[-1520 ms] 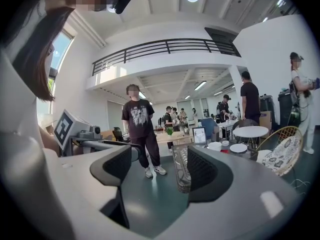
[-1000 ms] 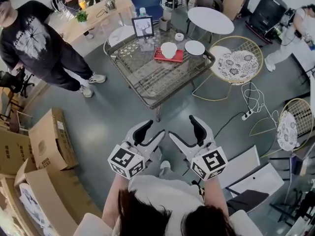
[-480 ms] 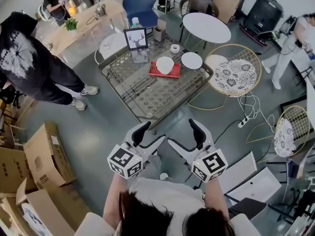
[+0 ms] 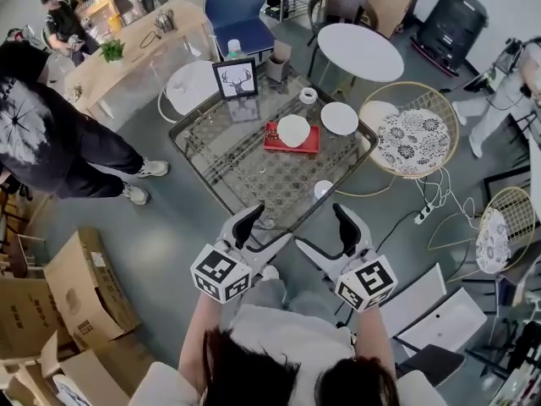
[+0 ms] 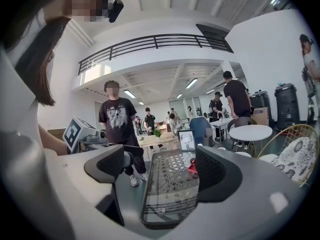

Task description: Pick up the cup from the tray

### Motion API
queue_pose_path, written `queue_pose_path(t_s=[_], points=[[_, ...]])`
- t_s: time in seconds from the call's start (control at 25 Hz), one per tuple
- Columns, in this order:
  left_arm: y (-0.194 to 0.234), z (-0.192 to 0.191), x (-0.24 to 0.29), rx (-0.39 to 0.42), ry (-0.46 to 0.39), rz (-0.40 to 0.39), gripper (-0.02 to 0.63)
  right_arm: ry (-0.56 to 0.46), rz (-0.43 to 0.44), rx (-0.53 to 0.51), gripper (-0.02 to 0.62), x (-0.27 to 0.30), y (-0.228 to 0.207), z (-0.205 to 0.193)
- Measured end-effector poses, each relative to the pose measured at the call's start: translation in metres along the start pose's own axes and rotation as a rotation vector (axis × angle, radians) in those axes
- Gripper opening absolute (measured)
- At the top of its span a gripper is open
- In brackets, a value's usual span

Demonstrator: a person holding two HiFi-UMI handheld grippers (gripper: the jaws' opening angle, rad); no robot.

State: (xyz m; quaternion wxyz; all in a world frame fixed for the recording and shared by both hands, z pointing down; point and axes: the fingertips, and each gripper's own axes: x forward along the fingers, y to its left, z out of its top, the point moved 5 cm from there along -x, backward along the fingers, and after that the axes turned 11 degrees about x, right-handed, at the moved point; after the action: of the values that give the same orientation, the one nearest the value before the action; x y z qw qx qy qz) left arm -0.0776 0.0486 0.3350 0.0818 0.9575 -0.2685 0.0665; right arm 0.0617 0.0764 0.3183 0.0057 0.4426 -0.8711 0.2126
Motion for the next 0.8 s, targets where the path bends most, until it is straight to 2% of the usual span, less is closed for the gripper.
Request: queue_pose_path(t_s=[0.2,0.4,0.6,0.72,0.8], points=[[0.033,0.002,0.009,-0.04,0.0,0.013,0.328,0.026,-0.014,0.015,0.459,0.023,-0.012,0.003],[0.053,0.0,0.028,-0.061,0.022,-0.022,0.328,0.044,0.004,-0.011,0.468,0.04,-0.033,0.014],[0.078,0.0,0.051,-0.072,0.019,0.037,0.331,0.047,0.0,-0.007,0.482,0.058,-0.065,0.024],[0.092,-0.003,0.068,-0.046,0.036,0.052,0.333,0.056,0.003,-0.017,0.486,0.07,-0.082,0.03],[0.102,-0.005,0.078,-0.058,0.036,0.061,0.333,0.055,0.017,-0.012,0.488,0.08,-0.091,0.034]])
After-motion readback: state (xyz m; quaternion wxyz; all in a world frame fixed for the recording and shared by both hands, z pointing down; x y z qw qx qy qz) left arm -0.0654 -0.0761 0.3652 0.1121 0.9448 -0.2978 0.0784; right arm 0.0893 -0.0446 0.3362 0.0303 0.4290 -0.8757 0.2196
